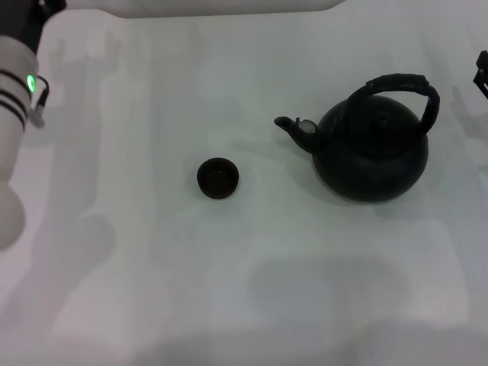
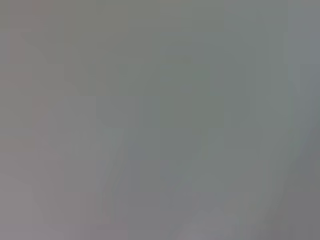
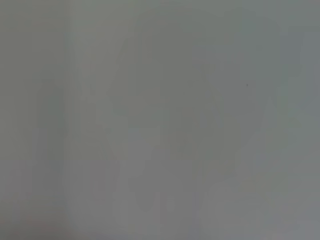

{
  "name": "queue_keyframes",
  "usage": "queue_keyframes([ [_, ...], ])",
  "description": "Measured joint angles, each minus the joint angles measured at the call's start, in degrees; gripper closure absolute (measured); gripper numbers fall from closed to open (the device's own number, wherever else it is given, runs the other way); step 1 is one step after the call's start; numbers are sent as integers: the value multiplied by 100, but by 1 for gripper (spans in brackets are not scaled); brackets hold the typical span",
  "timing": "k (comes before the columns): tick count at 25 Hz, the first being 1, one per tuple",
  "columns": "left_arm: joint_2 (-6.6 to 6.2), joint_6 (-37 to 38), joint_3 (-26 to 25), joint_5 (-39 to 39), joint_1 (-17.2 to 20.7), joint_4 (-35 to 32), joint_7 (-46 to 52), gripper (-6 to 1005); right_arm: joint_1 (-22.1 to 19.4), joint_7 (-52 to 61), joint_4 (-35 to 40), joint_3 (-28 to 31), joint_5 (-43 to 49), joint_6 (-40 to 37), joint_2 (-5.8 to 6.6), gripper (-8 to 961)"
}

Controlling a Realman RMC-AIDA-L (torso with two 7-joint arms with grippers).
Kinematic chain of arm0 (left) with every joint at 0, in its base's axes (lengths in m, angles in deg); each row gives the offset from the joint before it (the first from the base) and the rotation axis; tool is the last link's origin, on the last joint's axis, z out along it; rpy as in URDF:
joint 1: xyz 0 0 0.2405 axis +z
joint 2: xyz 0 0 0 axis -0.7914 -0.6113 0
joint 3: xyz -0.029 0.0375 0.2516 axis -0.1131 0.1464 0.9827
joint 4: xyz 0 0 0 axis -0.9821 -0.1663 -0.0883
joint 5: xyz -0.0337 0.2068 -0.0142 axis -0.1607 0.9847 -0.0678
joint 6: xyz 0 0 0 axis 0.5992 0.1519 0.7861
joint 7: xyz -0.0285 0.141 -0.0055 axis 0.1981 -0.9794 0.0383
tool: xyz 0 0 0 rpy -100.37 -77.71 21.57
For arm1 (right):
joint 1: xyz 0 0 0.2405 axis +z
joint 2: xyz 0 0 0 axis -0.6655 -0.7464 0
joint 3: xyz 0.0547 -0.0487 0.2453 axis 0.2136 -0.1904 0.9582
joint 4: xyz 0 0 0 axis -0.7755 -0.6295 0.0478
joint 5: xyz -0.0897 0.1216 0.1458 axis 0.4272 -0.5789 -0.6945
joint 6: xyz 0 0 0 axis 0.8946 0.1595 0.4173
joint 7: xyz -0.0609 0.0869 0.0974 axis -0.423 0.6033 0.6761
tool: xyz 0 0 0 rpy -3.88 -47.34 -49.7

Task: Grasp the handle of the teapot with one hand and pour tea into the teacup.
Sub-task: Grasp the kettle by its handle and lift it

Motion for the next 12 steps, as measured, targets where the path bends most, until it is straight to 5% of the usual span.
queue_keyframes([
  [7, 18, -1529, 1286, 309, 0, 791, 179, 118, -12, 406, 4, 81, -4, -380, 4, 109],
  [12, 39, -1755, 1488, 237, 20, 1091, 484, 117, -89, 1260, 1, 220, 2, -912, 28, 109],
])
